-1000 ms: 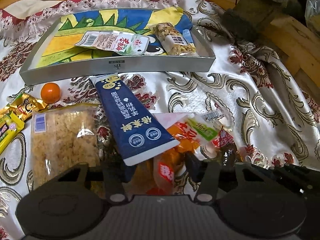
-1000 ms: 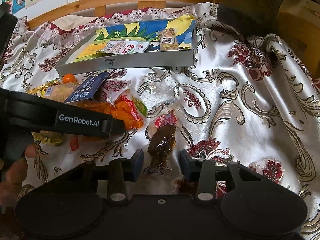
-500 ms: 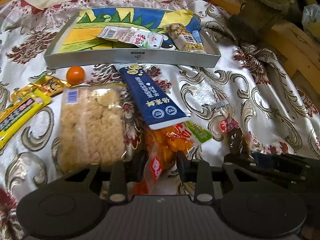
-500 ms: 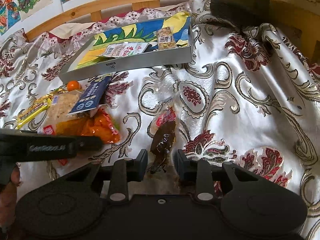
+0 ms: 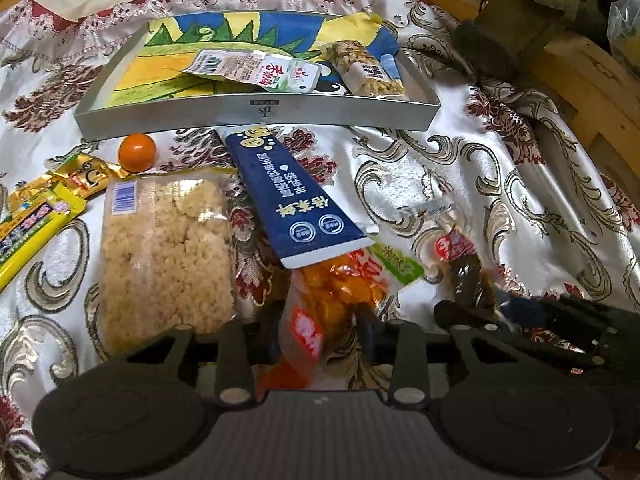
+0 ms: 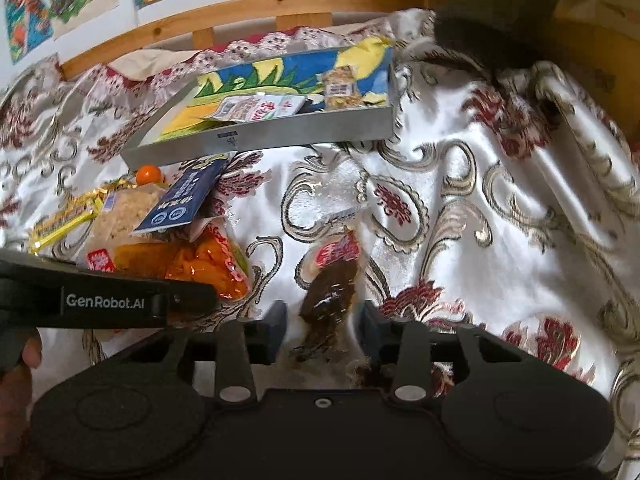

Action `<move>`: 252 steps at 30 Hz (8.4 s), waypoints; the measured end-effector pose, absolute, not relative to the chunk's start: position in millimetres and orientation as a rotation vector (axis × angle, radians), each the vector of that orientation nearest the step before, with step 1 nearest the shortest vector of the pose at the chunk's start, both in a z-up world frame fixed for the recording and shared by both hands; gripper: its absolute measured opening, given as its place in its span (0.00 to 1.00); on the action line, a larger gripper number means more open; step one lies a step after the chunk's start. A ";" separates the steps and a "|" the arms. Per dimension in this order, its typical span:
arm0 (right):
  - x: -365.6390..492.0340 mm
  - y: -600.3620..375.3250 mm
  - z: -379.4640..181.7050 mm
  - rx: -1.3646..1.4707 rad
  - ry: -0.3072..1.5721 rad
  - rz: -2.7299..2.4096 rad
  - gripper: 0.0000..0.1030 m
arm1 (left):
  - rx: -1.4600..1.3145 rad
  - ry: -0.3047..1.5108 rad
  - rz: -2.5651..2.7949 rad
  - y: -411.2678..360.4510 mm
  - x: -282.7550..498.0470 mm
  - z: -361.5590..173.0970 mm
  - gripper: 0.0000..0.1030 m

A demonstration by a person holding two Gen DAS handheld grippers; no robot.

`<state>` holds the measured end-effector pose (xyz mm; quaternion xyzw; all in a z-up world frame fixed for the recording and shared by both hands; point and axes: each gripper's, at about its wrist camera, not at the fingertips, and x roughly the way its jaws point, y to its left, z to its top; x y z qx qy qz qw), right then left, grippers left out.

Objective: Organize snacks
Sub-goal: 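Lift the orange bag with the left gripper while the right lifts the meat snack, then carry both snacks over the grey tray and open both grippers to drop them, then withdraw both grippers from the tray back over the remaining snacks, then lower the left gripper onto the yellow biscuit pack while the right lowers onto the puffed-rice pack, then close the left gripper on the biscuit pack while the right grasps the puffed-rice pack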

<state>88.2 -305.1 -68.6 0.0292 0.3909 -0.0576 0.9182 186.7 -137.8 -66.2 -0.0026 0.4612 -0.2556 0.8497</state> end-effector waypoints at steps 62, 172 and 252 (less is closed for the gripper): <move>259.7 -334.7 -5.1 -0.031 0.251 -0.022 0.35 | -0.318 0.723 -0.430 -127.4 362.9 6.7 0.29; 35.9 -228.3 -24.0 -0.054 0.470 0.009 0.99 | -0.045 0.598 -0.064 0.4 102.8 -25.5 1.00; 116.6 -164.9 -98.9 -0.070 0.719 0.101 0.93 | -0.012 0.843 -0.309 18.6 212.5 -65.0 0.83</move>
